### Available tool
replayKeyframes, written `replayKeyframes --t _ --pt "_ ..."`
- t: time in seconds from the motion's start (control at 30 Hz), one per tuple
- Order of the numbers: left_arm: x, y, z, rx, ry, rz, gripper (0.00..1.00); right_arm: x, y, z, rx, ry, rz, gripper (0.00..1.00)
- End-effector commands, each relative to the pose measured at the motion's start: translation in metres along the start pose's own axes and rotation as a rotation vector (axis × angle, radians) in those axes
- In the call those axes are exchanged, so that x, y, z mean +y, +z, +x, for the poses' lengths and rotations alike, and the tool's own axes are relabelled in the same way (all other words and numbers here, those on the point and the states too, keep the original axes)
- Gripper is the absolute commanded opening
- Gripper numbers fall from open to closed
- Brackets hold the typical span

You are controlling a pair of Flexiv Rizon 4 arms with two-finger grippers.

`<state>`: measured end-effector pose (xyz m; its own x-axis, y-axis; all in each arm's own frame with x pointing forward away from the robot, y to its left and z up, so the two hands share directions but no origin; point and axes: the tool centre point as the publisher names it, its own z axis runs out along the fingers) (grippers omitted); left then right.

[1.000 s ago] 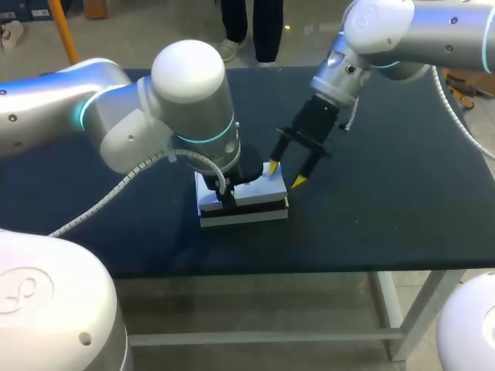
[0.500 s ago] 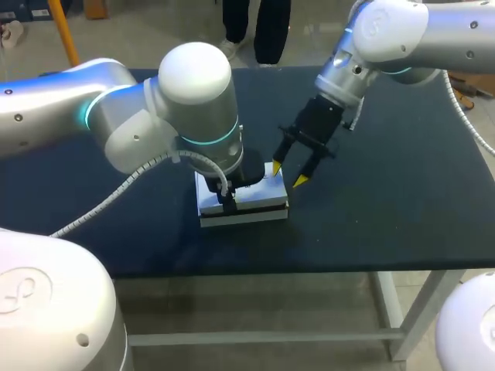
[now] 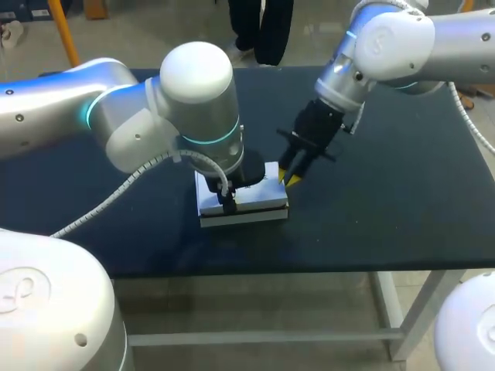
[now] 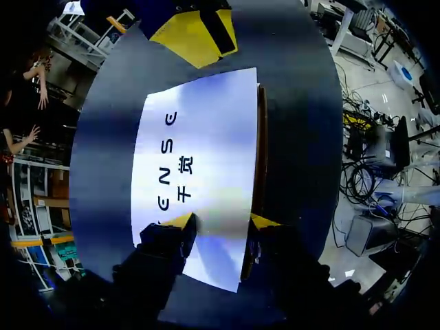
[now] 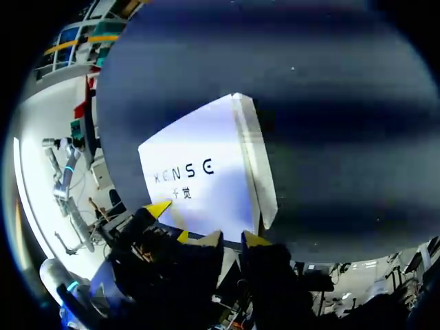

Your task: Assemble the packaging by folding the flat box into shape, placing the metal phone stand inside, and closing the box properly

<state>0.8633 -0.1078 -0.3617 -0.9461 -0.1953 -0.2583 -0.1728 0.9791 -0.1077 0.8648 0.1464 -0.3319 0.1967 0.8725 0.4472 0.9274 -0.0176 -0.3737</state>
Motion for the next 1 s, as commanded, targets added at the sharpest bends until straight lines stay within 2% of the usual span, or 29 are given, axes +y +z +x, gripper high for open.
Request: replayKeyframes --t 0.03,0.4,1.0 --pt "0.000 0.001 0.001 -0.003 -0.001 -0.005 0.50 -0.005 0.002 0.000 -0.009 -0.001 -0.033 0.00" --pt "-0.001 0.000 0.001 -0.003 0.003 -0.004 0.52 -0.005 0.018 0.000 -0.048 -0.021 -0.058 0.00" --pt "0.000 -0.003 0.001 0.001 0.005 -0.003 0.54 -0.006 0.027 -0.006 -0.053 -0.032 -0.075 0.00"
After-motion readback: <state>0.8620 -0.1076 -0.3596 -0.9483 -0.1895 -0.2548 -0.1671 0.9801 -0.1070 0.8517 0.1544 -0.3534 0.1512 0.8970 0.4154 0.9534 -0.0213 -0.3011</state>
